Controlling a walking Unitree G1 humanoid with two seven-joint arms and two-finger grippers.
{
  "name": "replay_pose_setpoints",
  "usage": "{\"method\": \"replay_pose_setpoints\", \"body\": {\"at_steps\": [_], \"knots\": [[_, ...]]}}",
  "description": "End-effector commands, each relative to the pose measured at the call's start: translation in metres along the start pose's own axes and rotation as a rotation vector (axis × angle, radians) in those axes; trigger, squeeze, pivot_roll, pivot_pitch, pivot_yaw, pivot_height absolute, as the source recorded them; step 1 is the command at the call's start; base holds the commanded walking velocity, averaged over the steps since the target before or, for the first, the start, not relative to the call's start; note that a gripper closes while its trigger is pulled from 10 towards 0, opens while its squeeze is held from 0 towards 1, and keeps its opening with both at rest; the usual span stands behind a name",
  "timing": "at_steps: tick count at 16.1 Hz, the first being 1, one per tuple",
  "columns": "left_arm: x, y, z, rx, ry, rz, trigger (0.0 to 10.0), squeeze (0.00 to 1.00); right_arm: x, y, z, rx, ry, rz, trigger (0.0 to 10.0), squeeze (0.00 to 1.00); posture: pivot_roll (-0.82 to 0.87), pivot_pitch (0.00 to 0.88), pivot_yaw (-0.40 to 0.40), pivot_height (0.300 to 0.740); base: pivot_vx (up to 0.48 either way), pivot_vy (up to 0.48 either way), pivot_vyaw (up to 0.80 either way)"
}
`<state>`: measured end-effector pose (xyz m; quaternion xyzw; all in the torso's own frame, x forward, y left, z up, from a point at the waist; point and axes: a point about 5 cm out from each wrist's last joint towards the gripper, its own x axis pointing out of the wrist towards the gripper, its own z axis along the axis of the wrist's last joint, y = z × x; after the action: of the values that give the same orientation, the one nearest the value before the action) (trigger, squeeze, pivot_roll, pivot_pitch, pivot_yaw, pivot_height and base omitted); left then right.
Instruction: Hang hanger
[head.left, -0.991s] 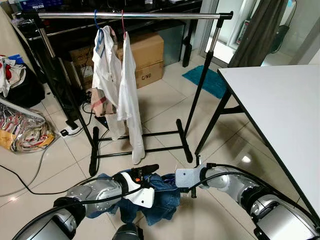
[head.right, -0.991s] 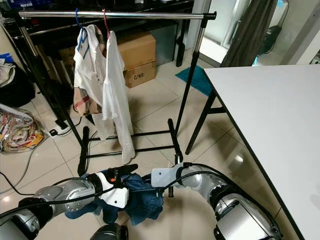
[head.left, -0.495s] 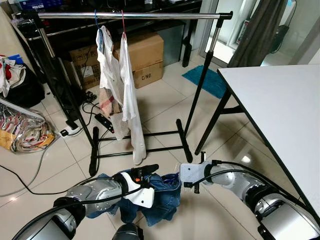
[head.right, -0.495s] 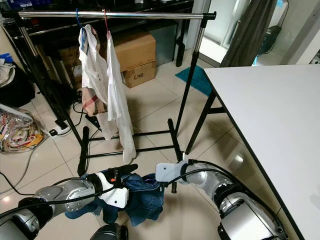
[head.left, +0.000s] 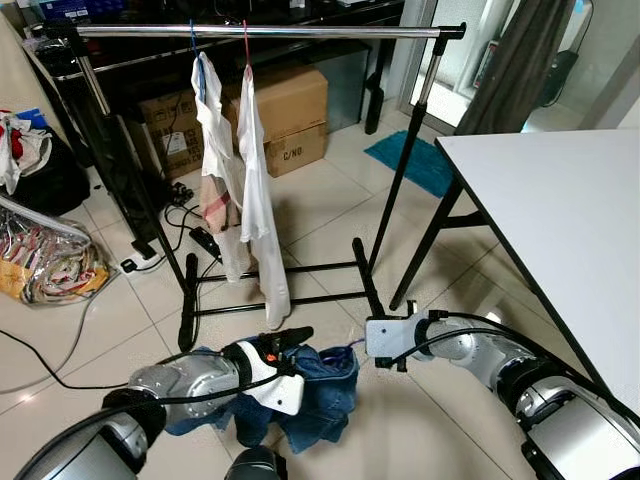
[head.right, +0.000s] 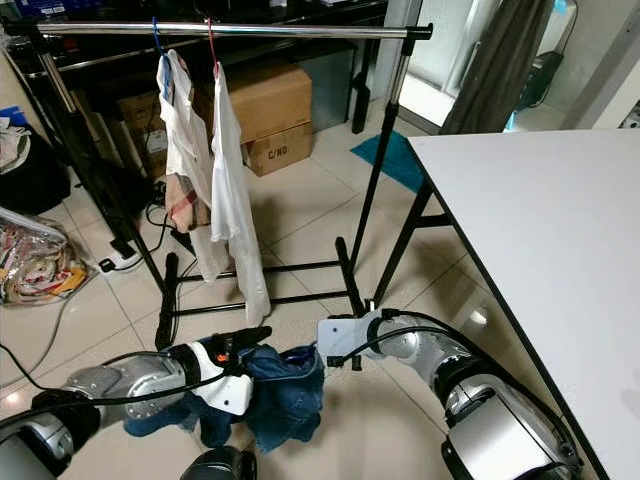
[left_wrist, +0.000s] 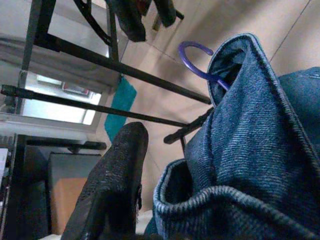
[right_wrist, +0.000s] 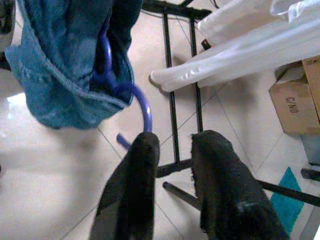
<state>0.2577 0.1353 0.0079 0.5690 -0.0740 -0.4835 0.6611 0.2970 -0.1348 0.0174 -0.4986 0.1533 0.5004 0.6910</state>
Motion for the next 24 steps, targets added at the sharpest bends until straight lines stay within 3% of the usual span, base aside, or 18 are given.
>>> {"method": "replay_pose_setpoints", "body": {"at_steps": [1, 8, 15, 18, 24], "knots": [[0.001, 0.011, 0.001, 0.042, -0.028, 0.025, 0.0, 0.00, -0.003, -0.009, -0.001, -0.027, 0.019, -0.004, 10.0, 0.00, 0.27, 0.008, 0.001, 0.740, 0.000, 0.000, 0.00], [-0.001, 0.017, 0.000, 0.080, -0.037, 0.047, 0.0, 0.00, -0.004, -0.007, -0.004, -0.015, 0.033, 0.003, 10.0, 0.00, 0.28, 0.009, -0.001, 0.740, 0.000, 0.000, 0.00], [-0.009, 0.042, -0.004, 0.195, -0.075, 0.100, 0.0, 0.00, -0.006, -0.001, -0.011, 0.001, 0.054, 0.026, 10.0, 0.00, 0.28, 0.019, -0.002, 0.740, 0.000, 0.000, 0.00], [-0.011, 0.045, -0.001, 0.242, -0.114, 0.098, 0.0, 0.00, -0.009, -0.016, -0.011, 0.019, 0.066, -0.050, 10.0, 0.00, 0.28, 0.019, -0.002, 0.740, 0.000, 0.000, 0.00], [-0.012, 0.046, 0.001, 0.279, -0.140, 0.082, 0.0, 0.00, -0.025, -0.044, -0.015, 0.008, 0.071, -0.075, 10.0, 0.01, 0.29, 0.023, -0.006, 0.740, 0.000, 0.000, 0.00]]}}
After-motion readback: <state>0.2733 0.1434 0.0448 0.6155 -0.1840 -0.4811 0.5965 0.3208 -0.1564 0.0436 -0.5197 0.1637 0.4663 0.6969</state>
